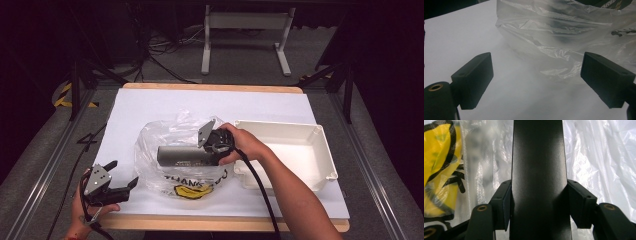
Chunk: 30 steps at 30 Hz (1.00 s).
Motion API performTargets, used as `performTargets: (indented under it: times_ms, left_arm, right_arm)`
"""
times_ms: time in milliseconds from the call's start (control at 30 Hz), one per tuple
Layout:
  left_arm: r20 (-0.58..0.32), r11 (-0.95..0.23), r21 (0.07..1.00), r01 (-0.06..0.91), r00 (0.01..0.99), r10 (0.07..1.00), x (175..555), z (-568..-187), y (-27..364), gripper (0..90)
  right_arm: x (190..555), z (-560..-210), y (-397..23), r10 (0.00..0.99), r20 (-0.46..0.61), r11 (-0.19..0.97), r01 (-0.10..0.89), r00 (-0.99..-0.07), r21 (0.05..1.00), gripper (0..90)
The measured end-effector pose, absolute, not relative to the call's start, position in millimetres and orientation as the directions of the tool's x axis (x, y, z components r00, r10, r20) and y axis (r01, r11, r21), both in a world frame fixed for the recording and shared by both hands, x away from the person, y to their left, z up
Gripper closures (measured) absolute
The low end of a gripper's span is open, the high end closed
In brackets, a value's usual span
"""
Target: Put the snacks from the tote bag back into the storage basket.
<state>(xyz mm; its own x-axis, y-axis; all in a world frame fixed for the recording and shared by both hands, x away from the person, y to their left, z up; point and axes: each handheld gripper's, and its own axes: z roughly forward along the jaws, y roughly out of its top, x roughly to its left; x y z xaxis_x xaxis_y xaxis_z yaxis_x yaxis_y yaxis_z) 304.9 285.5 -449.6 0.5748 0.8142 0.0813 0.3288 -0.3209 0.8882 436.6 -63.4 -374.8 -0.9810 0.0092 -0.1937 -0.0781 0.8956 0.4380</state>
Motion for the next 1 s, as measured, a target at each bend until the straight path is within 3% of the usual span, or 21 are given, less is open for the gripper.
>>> performTargets:
  times_ms: [1000]
  left_arm:
    - [0.081,-0.33,0.881,0.338,0.58,0.811,305,-451,285,11.6]
  right_arm:
    - [421,-334,-88,-0.02,-0.246,0.849,-0.147,-0.969,0.507,43.1]
